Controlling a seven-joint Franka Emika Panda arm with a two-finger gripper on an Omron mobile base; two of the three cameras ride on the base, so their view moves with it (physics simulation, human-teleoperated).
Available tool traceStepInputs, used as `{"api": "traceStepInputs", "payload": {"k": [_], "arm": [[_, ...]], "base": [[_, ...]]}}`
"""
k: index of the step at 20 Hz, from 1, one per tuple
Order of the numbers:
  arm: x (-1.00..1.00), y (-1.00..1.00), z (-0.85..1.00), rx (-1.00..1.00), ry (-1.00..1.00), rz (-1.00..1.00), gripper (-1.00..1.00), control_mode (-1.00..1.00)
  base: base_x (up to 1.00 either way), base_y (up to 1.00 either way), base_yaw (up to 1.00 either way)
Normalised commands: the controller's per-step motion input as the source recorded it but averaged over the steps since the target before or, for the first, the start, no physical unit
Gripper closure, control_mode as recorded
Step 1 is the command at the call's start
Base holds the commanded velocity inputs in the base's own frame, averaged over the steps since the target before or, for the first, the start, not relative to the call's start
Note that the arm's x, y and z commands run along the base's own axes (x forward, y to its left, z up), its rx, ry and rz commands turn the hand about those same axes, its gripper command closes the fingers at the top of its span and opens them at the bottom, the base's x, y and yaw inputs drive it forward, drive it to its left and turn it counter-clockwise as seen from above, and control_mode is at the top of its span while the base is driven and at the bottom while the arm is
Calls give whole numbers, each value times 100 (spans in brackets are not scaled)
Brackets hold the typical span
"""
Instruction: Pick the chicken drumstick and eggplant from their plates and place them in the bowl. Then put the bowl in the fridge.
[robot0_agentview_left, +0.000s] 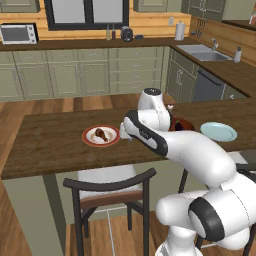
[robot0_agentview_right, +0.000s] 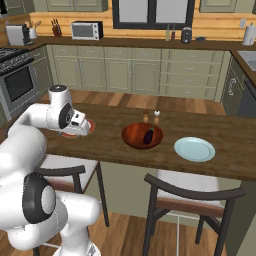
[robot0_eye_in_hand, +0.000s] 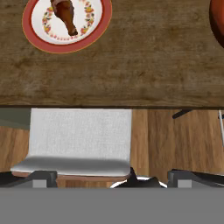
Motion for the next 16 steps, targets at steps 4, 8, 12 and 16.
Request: {"api": "traceStepInputs", "payload": {"k": [4,8,12,16], "arm": [[100,56,1,-9,16,30,-100,-100],[100,93,-14,-9,4,19,-100,-100],[100,84,-33,-16,2,-1,-100,-100],[100,48,-27,-11,4,0,-100,-100]], "base": [[0,0,0],[0,0,0],[0,0,0],[0,0,0]]}}
